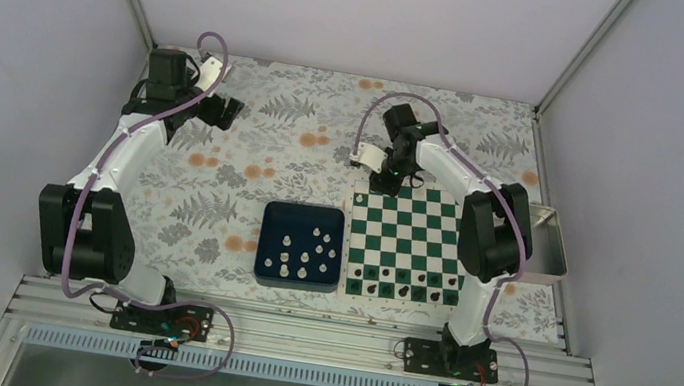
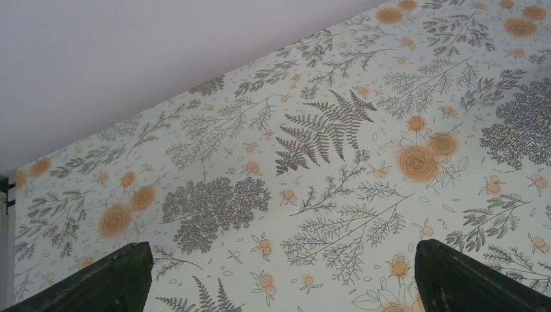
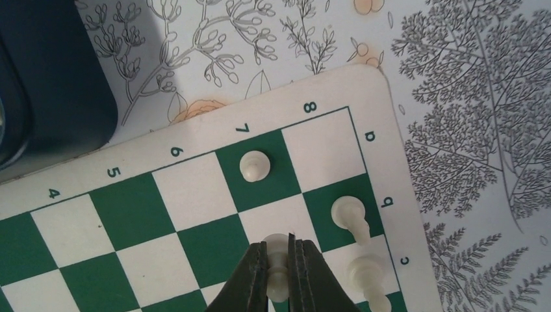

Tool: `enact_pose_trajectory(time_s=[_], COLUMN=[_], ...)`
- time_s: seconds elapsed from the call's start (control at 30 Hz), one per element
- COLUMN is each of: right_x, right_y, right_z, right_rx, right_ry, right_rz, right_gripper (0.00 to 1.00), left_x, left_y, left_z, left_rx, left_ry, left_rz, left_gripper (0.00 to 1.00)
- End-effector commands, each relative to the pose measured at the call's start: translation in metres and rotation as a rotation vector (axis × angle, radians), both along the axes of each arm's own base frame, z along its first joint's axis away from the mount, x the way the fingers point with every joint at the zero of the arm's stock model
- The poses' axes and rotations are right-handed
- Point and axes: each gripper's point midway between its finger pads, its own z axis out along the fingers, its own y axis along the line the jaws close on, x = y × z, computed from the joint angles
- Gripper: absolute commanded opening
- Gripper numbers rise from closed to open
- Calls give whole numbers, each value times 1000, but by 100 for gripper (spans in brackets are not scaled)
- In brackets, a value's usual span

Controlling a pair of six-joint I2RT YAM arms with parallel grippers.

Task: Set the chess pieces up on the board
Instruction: Place the chess piece on the chessboard.

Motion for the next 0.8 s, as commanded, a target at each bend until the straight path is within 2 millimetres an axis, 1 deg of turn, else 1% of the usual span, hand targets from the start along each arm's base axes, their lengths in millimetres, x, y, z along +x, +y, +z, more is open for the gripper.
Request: enact_pose_trajectory(time_s=[0.0, 0.07, 0.33, 0.47, 0.77], right_x=[3, 2, 0, 0, -1], right_y=[1, -2, -11, -14, -13], right_z=[-13, -23, -45, -50, -57], right_rx=[40, 33, 19, 17, 17], right_ry=[14, 34, 73, 83, 106], right_rz=[8, 6, -12, -19, -18], right_gripper=[4, 4, 4, 4, 4], left_x=[3, 2, 2, 1, 1], left_y=[-2, -2, -2, -1, -2], left_z=[6, 7, 6, 5, 6], left_rx=[-5, -4, -1, 0, 1], left_ry=[-13, -14, -12, -12, -15], left_rz=[-22, -20, -18, -19, -21], left_gripper=[100, 100, 100, 100, 100])
